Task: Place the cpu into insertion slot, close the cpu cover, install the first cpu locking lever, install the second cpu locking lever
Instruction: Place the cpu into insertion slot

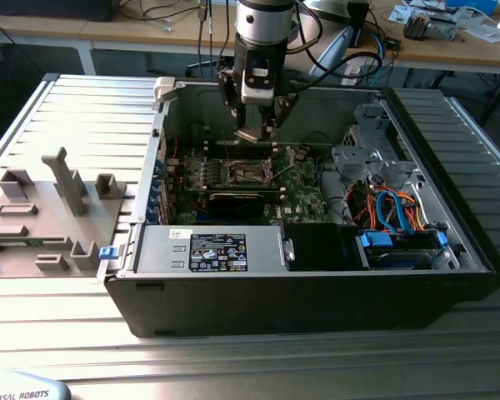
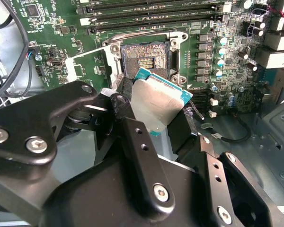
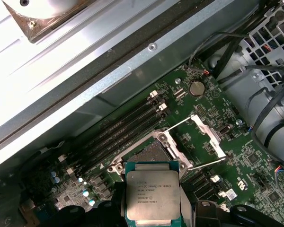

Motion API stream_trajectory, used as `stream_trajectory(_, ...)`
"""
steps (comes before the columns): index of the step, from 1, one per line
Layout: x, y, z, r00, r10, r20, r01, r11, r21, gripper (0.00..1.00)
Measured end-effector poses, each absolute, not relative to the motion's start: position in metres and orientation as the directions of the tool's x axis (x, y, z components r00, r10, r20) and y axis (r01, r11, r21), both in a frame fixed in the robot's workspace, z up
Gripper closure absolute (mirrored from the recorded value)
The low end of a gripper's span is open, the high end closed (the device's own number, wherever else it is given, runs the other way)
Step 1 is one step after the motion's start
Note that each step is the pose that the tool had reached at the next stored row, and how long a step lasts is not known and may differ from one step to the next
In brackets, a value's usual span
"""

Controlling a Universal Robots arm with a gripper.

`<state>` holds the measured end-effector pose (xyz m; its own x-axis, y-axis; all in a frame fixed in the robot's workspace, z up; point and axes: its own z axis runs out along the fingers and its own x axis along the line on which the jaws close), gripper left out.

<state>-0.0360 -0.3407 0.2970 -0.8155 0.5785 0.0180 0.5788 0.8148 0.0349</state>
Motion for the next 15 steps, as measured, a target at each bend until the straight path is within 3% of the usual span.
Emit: stream_trajectory(15,-0.0360,-0.3407,0.2970,-0.809,0.587,0.018,0.587,0.809,0.035,0.46)
